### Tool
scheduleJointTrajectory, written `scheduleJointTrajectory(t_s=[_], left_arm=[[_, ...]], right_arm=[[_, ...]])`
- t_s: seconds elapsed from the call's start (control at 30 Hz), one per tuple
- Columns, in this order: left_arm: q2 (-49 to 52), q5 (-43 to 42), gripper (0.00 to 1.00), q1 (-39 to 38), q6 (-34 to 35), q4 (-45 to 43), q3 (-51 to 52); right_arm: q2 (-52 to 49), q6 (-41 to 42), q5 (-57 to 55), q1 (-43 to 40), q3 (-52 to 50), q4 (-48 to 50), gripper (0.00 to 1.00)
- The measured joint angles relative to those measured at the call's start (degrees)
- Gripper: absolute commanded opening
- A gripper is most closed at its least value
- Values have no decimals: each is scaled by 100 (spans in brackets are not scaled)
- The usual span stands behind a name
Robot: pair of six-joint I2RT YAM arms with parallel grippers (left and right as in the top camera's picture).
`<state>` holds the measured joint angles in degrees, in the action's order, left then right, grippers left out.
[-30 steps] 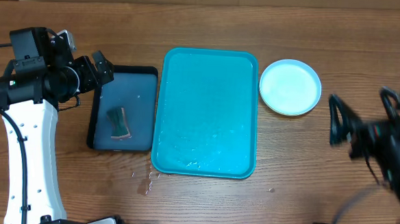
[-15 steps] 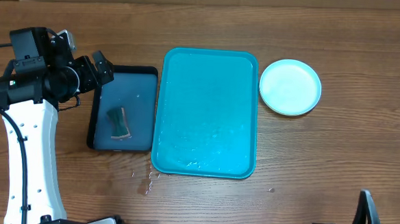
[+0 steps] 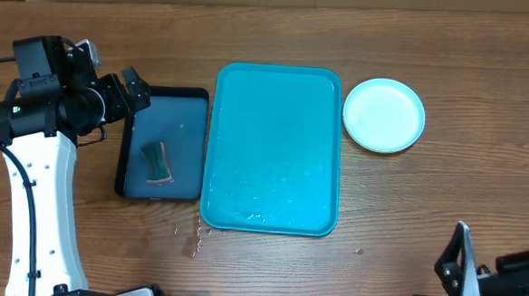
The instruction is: Clean dirty plates on tray and stack at the side
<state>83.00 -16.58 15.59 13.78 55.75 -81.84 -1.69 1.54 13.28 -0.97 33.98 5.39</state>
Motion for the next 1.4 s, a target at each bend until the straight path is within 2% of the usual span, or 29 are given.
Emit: scheduleJointTrajectory(t_s=[0.03,0.2,0.37,0.6,0.77,0.97,1.4], left_arm=[[0,0,100,0,0,0,0],[0,0,100,0,0,0,0],[0,0,100,0,0,0,0],[0,2,100,0,0,0,0],[0,2,100,0,0,2,0],[0,0,100,0,0,0,0],[0,0,100,0,0,0,0]], right_arm=[[63,44,4,0,-365,483,100],[96,284,-33,0,-1499,1320,100],[96,468,-94,-2,-2435,1419,100],[96,555,-168,0,-3215,1425,100],[98,595,-173,0,-3294,664,100],[103,597,-175,0,-3294,-949,100],[105,-304,-391,-2,-3294,-957,100]])
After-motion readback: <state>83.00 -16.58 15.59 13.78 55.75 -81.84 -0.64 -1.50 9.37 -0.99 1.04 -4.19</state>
